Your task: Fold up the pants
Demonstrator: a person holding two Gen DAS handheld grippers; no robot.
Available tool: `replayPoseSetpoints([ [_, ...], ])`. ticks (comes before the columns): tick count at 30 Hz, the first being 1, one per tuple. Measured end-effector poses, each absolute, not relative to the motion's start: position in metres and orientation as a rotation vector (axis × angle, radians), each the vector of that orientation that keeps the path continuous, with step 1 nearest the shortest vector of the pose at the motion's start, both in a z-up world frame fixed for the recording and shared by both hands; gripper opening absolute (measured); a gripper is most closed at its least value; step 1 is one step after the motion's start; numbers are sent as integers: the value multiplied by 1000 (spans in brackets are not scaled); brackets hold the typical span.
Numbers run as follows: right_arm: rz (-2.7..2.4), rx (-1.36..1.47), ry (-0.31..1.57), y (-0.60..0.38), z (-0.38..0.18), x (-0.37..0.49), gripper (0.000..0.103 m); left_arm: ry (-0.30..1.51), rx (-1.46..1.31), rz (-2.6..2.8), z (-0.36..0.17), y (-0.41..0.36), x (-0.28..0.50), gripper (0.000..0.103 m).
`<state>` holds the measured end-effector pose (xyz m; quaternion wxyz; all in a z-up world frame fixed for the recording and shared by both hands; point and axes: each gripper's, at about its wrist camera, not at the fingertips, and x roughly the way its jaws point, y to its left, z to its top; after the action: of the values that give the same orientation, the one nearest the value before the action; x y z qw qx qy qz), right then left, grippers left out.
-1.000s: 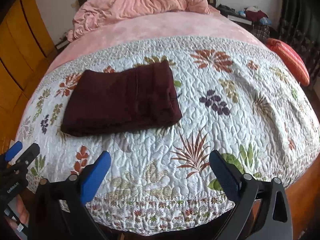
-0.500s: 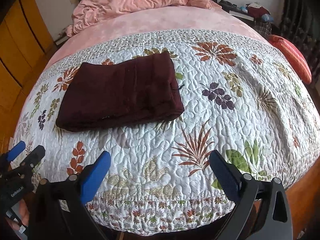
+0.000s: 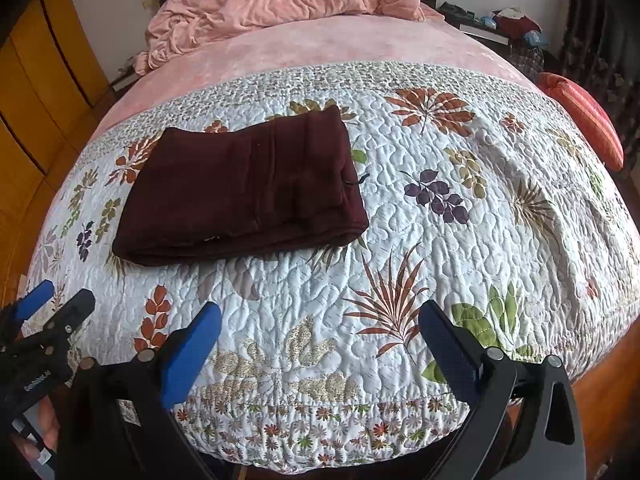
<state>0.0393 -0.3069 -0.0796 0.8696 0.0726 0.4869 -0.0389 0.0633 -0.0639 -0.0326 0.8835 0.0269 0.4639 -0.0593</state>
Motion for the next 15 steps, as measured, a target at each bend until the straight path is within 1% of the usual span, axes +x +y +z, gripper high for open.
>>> replayPoseSetpoints([
  [15, -73, 129, 1009, -301, -75, 40, 99, 961, 54, -121, -32, -61, 64, 97],
])
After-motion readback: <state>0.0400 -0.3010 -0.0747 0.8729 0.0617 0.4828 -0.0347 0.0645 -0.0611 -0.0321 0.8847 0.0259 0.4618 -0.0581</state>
